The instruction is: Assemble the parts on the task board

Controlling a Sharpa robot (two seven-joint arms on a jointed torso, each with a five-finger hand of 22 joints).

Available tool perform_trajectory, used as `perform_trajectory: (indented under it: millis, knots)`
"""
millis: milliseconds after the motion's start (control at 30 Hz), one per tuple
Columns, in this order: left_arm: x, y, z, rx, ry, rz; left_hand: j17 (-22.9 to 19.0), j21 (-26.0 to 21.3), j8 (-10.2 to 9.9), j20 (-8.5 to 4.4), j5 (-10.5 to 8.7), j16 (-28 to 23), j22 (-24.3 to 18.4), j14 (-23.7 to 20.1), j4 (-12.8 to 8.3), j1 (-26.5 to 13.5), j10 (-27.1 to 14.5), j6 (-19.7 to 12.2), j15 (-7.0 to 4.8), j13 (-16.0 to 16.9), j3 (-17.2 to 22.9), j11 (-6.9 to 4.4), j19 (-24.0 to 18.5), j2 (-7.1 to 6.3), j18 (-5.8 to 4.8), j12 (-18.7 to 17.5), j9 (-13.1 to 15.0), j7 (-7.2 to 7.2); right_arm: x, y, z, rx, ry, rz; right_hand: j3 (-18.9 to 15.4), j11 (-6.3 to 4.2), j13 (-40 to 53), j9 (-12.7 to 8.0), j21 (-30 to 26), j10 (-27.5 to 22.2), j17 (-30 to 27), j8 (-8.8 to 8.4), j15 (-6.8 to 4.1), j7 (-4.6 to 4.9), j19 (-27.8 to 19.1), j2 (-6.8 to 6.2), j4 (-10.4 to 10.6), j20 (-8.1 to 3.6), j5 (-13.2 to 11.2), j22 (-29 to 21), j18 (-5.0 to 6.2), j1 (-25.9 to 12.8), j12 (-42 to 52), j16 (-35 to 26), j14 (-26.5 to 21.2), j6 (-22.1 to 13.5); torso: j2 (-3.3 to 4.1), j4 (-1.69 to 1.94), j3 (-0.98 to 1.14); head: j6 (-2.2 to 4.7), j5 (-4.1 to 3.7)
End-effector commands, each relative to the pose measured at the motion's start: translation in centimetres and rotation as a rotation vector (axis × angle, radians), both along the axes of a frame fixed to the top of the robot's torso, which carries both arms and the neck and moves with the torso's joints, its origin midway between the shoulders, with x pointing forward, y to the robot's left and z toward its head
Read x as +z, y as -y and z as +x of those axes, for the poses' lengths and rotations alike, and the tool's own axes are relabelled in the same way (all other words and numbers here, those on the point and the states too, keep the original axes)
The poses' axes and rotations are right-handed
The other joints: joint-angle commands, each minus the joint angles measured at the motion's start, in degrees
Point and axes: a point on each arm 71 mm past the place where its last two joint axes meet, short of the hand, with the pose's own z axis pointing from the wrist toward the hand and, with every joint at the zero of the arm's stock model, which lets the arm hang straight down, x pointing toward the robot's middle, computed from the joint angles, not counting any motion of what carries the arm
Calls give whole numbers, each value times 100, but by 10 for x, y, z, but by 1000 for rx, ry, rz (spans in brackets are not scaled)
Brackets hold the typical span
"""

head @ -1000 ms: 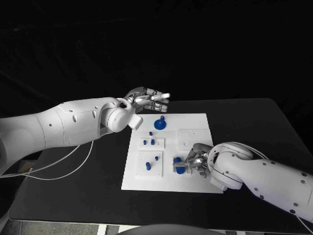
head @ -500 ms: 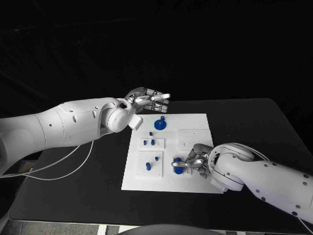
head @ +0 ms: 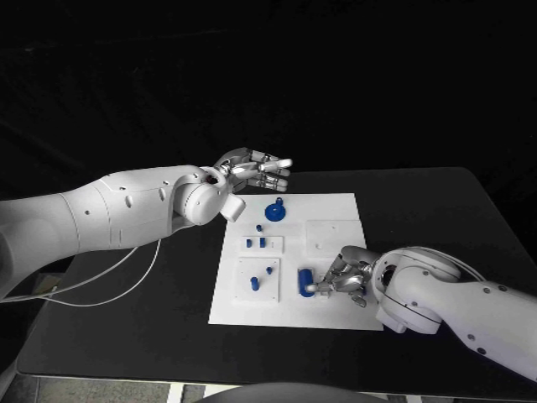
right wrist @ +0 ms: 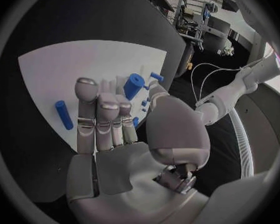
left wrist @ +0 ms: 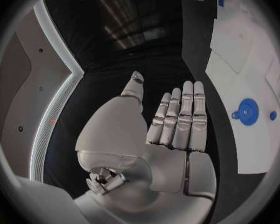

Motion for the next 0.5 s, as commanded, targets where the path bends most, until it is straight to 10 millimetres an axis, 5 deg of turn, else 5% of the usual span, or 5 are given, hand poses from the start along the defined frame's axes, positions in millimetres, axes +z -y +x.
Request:
perform_trajectory:
  millis: [33,200,267,367,500]
  knots:
    - [1,1,0,-14,4,-4,0,35,-15,18,7,-15,-7,-4,-7,-7,-24,-16,33,7,9,29,1,-8,29,18,-6,9,2,-1,-3,46,-6,19,8,-48,13,45,38,13,8,16,-46,-3,253,-27,-69,-43,99,13,7,99,20,3,0,35,-3,-6,1,4,-4]
    - [1,1,0,-14,3,-4,1,34,-15,19,8,-15,-8,-4,-3,-6,-25,-38,33,7,8,29,0,-11,32,19,-6,16,2,2,-3,57,-23,6,0,-48,8,76,40,5,14,16,-46,-4,250,-34,-103,-43,175,21,5,115,7,5,-1,33,2,8,3,3,-10]
    - [1,1,0,-15,2,-3,1,34,-15,19,8,-15,-8,-4,-3,-6,-25,-38,33,7,8,29,0,-11,32,19,-6,16,2,3,-3,57,-27,1,43,-54,7,103,47,7,15,16,-49,-12,253,24,-171,-46,391,30,1,152,3,3,-1,69,2,8,3,3,-10]
    - [1,1,0,-14,1,-3,0,34,-14,19,6,-16,-8,-6,8,-7,-25,-31,34,7,11,30,0,-12,32,19,-6,15,1,3,-2,51,-28,-3,330,-70,2,146,43,26,18,10,-58,-31,252,183,-444,-52,354,40,-10,142,-2,1,2,168,2,8,0,0,-18]
    - [1,1,0,-16,-1,-2,0,33,-14,19,10,-16,-8,-7,23,-19,-28,-24,34,7,11,30,0,-6,32,19,-6,18,1,2,0,34,-17,-5,376,-110,16,207,61,78,23,10,-79,-102,258,577,-900,-71,361,61,-39,-70,11,7,10,325,4,7,0,1,-13]
